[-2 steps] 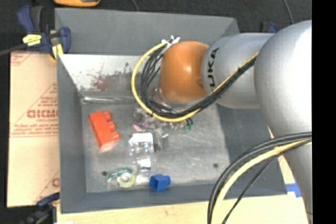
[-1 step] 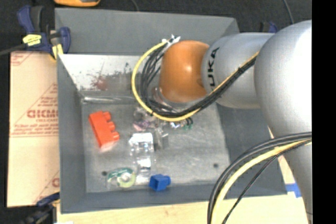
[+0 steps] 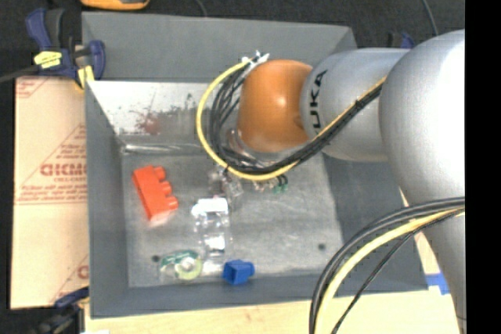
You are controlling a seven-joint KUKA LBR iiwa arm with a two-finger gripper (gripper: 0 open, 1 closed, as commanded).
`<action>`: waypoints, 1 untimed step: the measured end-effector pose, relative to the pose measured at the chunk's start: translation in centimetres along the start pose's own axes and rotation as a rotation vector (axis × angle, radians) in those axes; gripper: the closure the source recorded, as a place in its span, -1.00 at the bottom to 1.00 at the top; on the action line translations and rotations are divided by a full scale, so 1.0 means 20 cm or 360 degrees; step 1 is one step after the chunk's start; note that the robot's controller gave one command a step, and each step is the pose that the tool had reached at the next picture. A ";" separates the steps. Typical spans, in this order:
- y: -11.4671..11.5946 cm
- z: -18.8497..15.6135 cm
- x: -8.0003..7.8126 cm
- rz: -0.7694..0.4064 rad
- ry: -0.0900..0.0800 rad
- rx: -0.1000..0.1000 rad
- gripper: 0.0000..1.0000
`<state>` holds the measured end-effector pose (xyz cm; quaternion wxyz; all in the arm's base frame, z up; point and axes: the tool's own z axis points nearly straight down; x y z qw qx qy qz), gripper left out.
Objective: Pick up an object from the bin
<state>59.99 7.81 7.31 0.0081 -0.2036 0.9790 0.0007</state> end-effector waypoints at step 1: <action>-0.01 -0.43 -0.02 0.0011 0.0008 0.0003 1.00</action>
Offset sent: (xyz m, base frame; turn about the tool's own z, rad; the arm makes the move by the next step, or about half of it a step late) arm 0.0000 0.0000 0.0808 0.0000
